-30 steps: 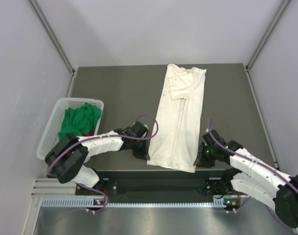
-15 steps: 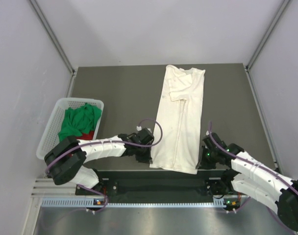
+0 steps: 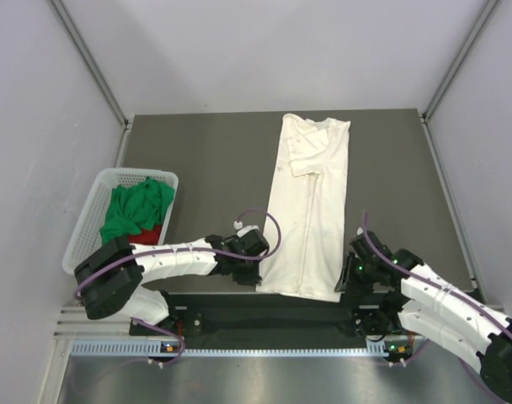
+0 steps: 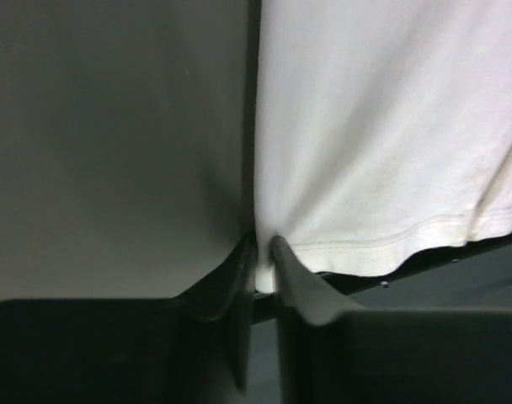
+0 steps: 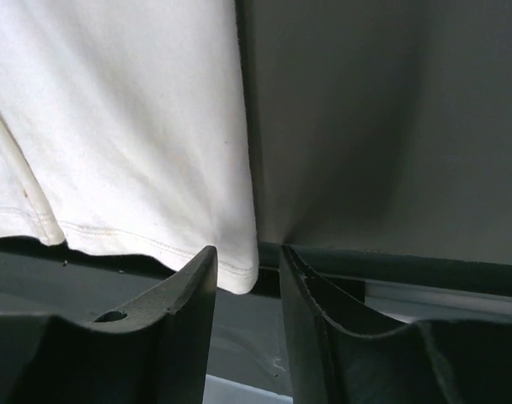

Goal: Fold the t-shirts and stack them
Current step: Fold the tshirt

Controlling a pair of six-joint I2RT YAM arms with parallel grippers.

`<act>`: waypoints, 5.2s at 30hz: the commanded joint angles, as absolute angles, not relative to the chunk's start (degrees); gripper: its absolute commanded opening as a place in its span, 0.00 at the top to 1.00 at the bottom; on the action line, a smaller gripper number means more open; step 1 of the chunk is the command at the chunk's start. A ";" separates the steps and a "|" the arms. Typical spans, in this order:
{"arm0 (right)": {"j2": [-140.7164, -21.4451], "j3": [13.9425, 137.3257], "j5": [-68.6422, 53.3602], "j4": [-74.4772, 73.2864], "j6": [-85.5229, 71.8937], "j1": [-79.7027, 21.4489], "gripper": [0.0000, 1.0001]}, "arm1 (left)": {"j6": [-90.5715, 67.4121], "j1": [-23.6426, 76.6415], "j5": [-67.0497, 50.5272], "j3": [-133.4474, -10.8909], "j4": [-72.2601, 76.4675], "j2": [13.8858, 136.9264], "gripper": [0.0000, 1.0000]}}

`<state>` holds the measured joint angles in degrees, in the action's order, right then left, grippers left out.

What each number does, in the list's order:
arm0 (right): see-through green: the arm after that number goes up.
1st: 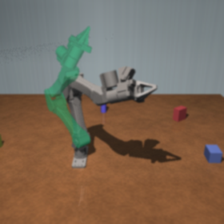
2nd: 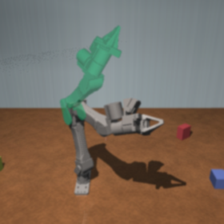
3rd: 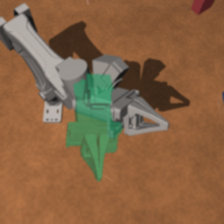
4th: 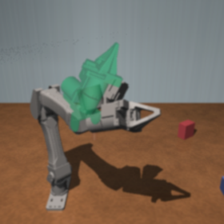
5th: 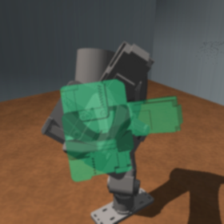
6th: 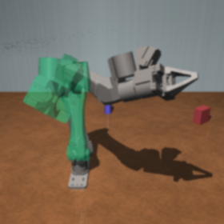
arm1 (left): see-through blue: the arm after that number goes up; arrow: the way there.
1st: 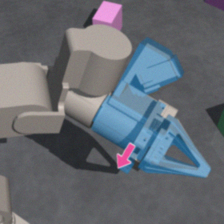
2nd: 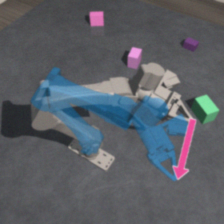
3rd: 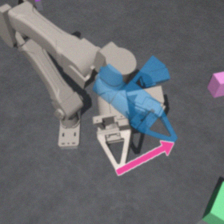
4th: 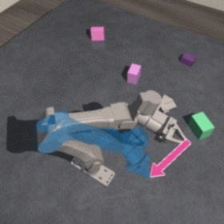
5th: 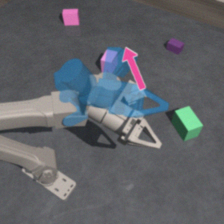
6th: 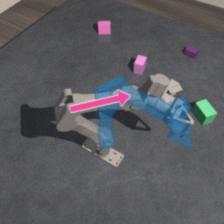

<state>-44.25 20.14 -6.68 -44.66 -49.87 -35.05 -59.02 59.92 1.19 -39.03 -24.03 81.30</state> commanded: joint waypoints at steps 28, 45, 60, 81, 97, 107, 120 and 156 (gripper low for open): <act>-34.54 15.12 -3.52 -45.00 -60.73 -40.60 0.58 | -57.13 60.47 -2.99 -35.42 -21.36 76.46 0.58; -30.76 13.01 -3.69 -42.89 -62.84 -41.57 0.72 | -58.18 60.47 -2.99 -34.54 -19.60 76.55 0.65; -25.14 16.78 -3.69 -45.97 -62.93 -41.75 1.00 | -58.53 60.47 -4.39 -36.38 -20.39 74.53 1.00; -48.15 32.34 4.57 -39.83 -48.09 -40.44 1.00 | -50.10 48.10 -10.02 -50.35 -25.13 86.48 1.00; -72.49 49.73 -6.76 -26.73 -25.32 -13.90 1.00 | -39.29 34.81 -11.60 -86.90 -26.54 111.86 1.00; -87.36 60.72 -15.38 -16.70 -23.64 -6.24 1.00 | -39.20 29.01 -12.92 -101.08 -21.63 123.93 1.00; -99.48 70.05 -20.39 -15.56 -23.55 -2.81 1.00 | -39.46 25.49 -21.43 -110.46 -14.68 132.00 1.00; -95.80 67.86 -16.18 -16.71 -24.69 -3.95 0.93 | -34.89 25.05 -20.92 -101.69 -8.61 126.47 0.77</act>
